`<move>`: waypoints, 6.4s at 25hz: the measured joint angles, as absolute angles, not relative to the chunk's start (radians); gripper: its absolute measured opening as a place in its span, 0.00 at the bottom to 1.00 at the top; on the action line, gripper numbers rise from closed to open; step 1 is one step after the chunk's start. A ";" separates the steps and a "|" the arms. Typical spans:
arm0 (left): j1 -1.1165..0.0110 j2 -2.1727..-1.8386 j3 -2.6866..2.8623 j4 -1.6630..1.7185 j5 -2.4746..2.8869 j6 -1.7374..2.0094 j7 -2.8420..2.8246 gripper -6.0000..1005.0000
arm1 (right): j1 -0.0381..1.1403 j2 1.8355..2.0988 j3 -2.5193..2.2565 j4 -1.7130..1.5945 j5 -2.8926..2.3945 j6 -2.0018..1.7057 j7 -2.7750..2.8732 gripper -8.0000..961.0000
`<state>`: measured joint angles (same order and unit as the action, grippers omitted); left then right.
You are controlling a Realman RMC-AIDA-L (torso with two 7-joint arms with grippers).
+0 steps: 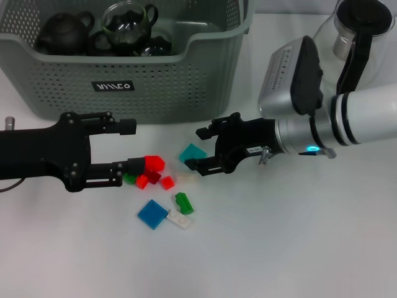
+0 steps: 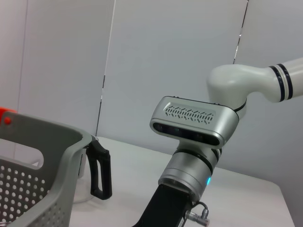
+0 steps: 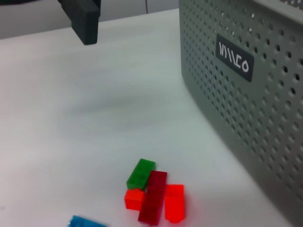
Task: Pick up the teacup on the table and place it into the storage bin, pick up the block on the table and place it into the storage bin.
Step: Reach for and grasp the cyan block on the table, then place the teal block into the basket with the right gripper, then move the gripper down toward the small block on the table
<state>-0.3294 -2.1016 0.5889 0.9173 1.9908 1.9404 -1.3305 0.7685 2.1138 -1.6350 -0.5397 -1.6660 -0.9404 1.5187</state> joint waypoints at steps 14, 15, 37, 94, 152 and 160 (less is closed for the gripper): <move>-0.330 -2.100 0.589 0.885 1.991 1.931 -1.302 0.71 | 0.776 2.120 -1.786 -0.537 -1.559 -0.799 1.519 0.76; -0.330 -2.099 0.589 0.882 1.991 1.931 -1.299 0.71 | 0.776 2.121 -1.788 -0.537 -1.559 -0.796 1.519 0.76; -0.330 -2.098 0.589 0.877 1.993 1.930 -1.295 0.71 | 0.799 2.123 -1.875 -0.529 -1.505 -0.720 1.523 0.76; -0.308 -2.094 0.573 0.870 1.998 1.934 -1.286 0.70 | 0.646 2.072 -1.773 -0.823 -1.660 -0.918 1.713 0.44; -0.317 -2.087 0.509 0.860 2.034 1.937 -1.290 0.71 | 0.880 2.093 -1.211 -1.011 -1.644 -1.167 1.807 0.96; -0.322 -2.086 0.509 0.861 2.034 1.951 -1.290 0.71 | 0.640 2.089 -1.212 -1.206 -1.705 -1.498 1.726 0.98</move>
<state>-0.3219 -2.0858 0.5093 0.8615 2.0340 1.9511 -1.2901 0.6404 2.0890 -1.2121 -1.2056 -1.7049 -1.4982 1.7260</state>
